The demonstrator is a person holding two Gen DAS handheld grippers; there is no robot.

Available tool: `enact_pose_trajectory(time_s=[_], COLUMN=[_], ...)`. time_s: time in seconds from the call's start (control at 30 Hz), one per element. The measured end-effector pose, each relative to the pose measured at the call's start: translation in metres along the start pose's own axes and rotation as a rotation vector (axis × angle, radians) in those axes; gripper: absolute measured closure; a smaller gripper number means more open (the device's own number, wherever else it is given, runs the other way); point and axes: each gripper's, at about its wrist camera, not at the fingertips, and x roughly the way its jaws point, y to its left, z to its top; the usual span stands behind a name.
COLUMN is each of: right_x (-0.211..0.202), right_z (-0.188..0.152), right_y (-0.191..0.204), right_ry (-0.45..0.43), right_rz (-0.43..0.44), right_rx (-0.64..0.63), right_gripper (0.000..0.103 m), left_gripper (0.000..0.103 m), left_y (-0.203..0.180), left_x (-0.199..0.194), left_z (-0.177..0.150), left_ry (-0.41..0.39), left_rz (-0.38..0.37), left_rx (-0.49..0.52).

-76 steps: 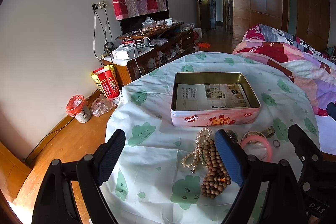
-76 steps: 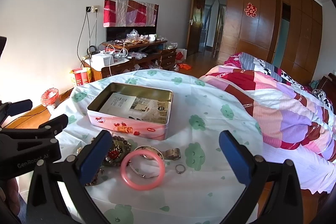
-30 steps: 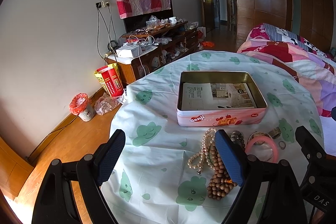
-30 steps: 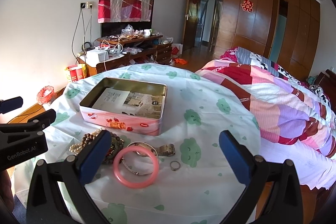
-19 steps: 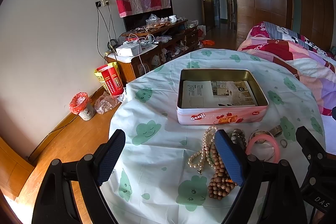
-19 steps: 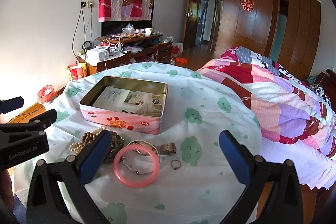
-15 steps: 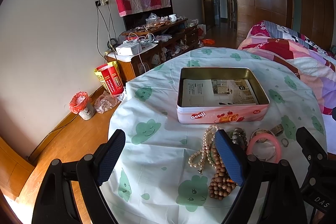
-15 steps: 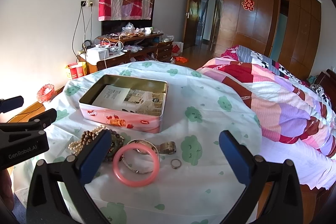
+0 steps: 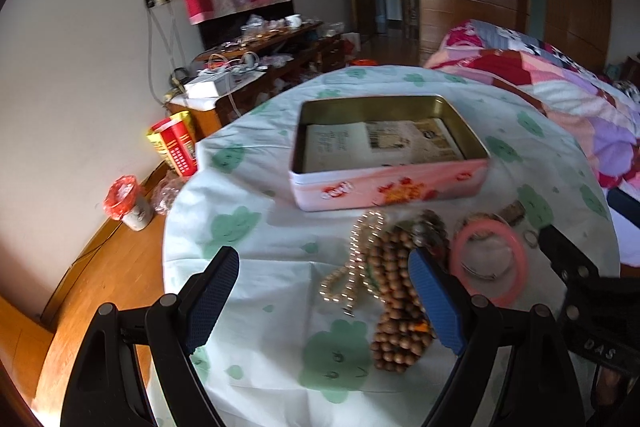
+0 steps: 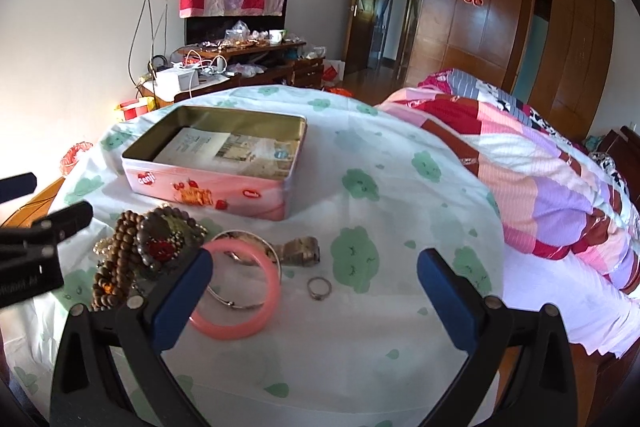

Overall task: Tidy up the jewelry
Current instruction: 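Lower the left tool onto the wooden bead strand and close on it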

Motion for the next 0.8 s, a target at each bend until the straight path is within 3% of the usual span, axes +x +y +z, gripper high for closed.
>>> enact_pose_trajectory(time_s=[0.07,0.2,0.3,0.43,0.47,0.8], right_x=[0.002,0.005,0.006,0.008,0.008,0.01], right_z=[0.0,0.0,-0.001,-0.001,-0.001,-0.001], right_y=[-0.001,0.0,0.001,0.001,0.001,0.003], right_ry=[0.007,0.016,0.019,0.025,0.026,0.029], right_rz=[0.003,0.007,0.007,0.011,0.012,0.018], right_rx=[0.007,0.009,0.009,0.011,0.011,0.005], right_gripper=[0.0,0.0,0.0,0.0,0.0,0.0], left_gripper=[0.018,0.039,0.048,0.089,0.093,0.094], left_y=[-0.004,-0.006,-0.006,-0.012,-0.014,-0.016], left_x=[0.004,0.019,0.027,0.024,0.023,0.025], left_z=[-0.002,-0.008,-0.011,-0.012,-0.013,-0.013], left_ry=[0.01,0.06,0.083,0.078,0.079,0.095], left_rz=[-0.013,-0.063,-0.113,-0.184,-0.207,-0.224], left_rx=[0.015,0.01,-0.007,0.011,0.018,0.016])
